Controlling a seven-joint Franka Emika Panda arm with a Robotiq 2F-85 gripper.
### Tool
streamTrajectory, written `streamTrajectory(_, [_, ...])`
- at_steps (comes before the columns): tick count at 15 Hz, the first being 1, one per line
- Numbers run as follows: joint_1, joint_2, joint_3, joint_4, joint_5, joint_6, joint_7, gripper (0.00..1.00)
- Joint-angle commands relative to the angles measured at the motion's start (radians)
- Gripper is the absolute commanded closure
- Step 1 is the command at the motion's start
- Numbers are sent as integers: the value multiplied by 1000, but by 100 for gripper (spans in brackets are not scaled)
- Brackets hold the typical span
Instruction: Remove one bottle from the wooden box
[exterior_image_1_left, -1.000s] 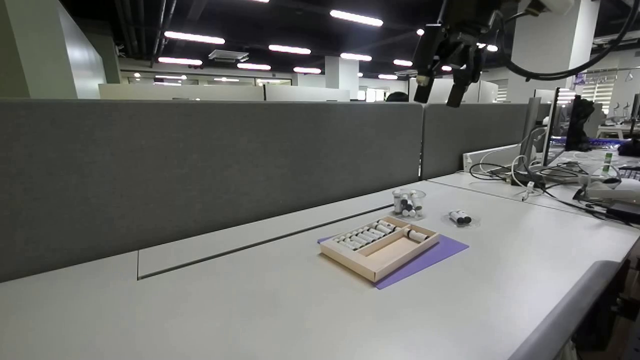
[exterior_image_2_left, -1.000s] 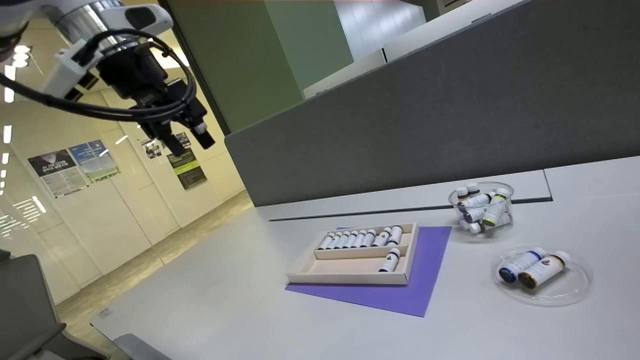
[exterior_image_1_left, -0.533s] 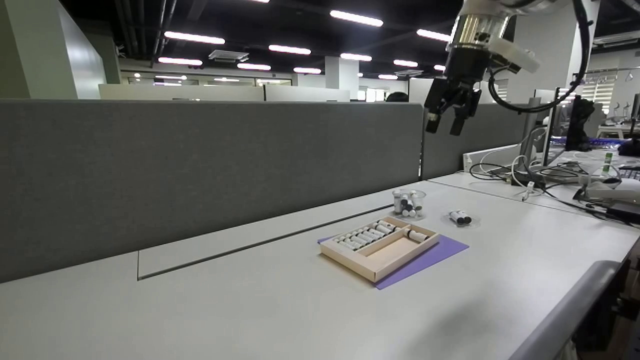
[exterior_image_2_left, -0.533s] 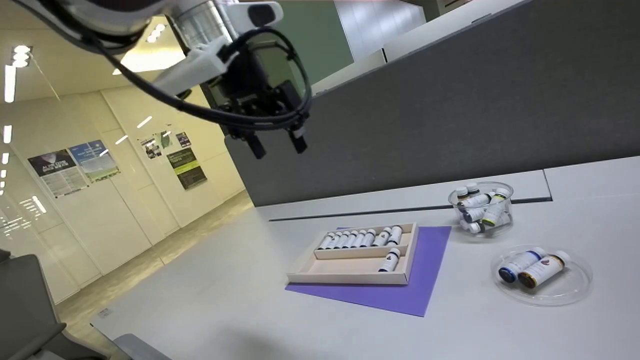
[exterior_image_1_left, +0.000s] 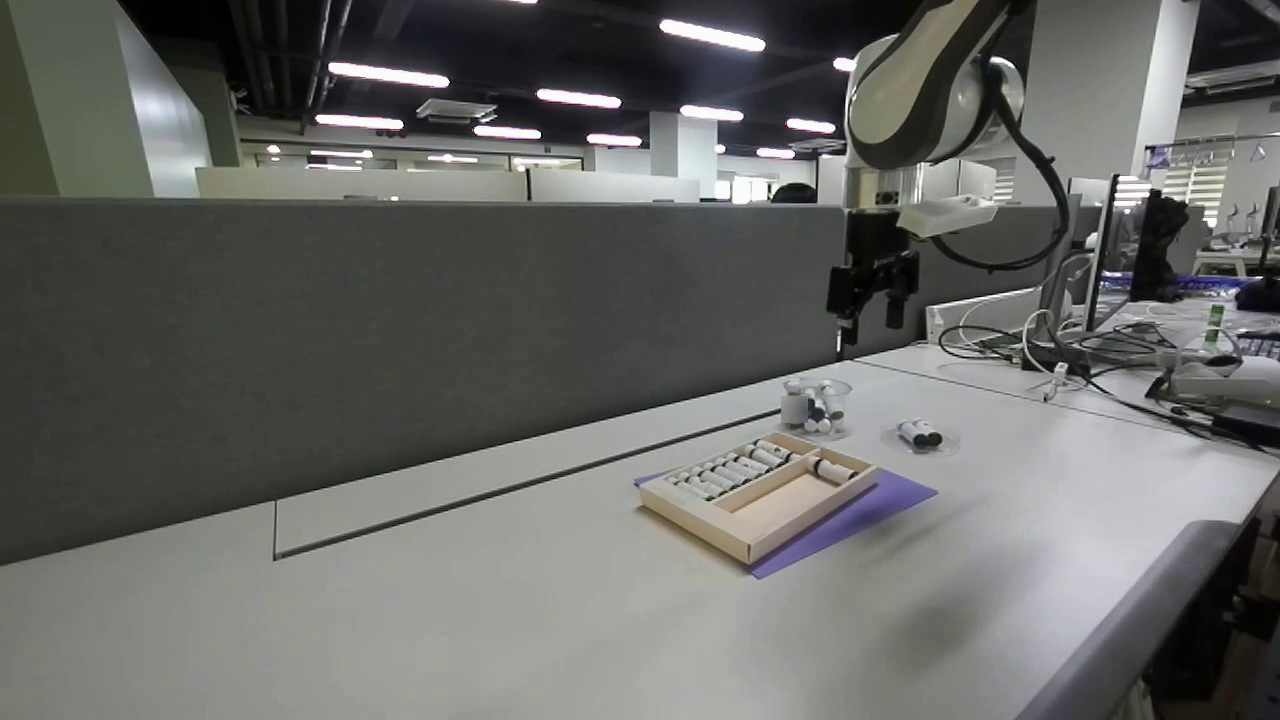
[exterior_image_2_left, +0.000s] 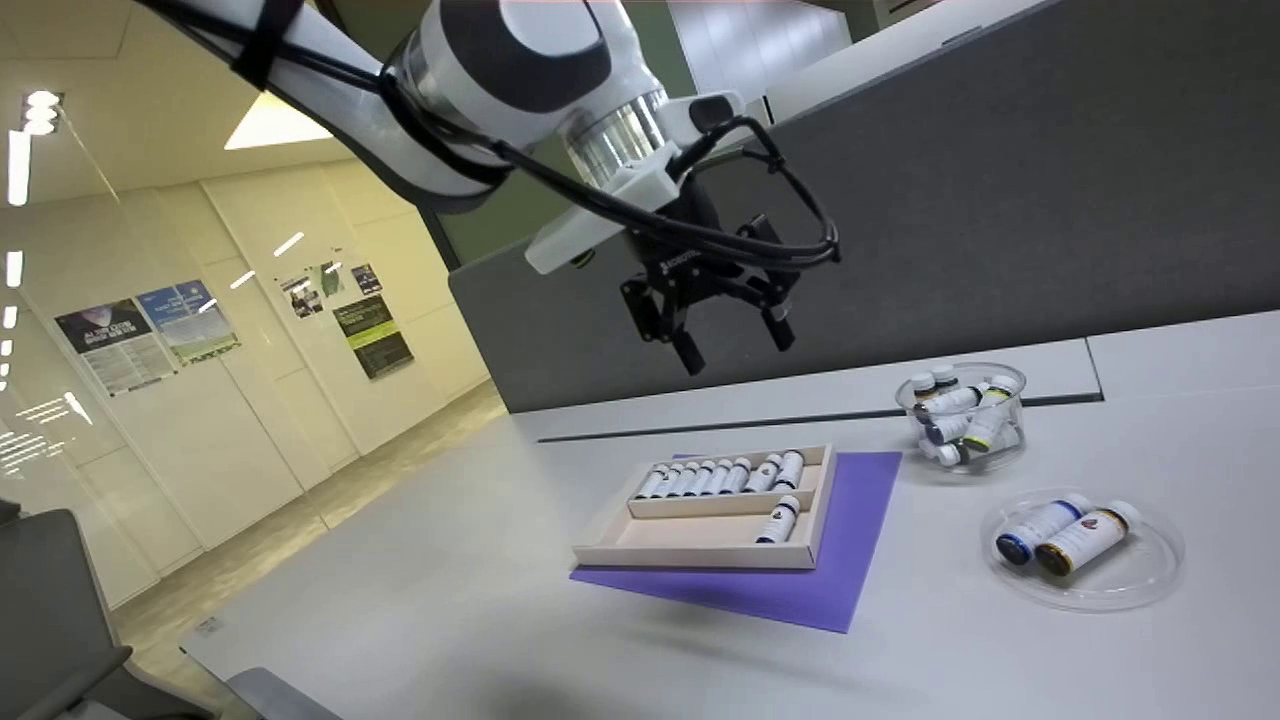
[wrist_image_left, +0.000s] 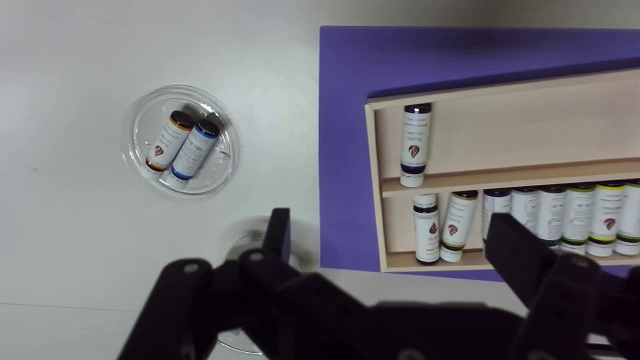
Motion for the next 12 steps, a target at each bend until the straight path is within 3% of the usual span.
streamTrajectory(1, [-18,17,19,17,-9,-3,10,0])
streamTrajectory(5, [-18,21,19,31,-10,-8,16,0])
streamTrajectory(12, [-25,219,45,146,12,-17,-13,0])
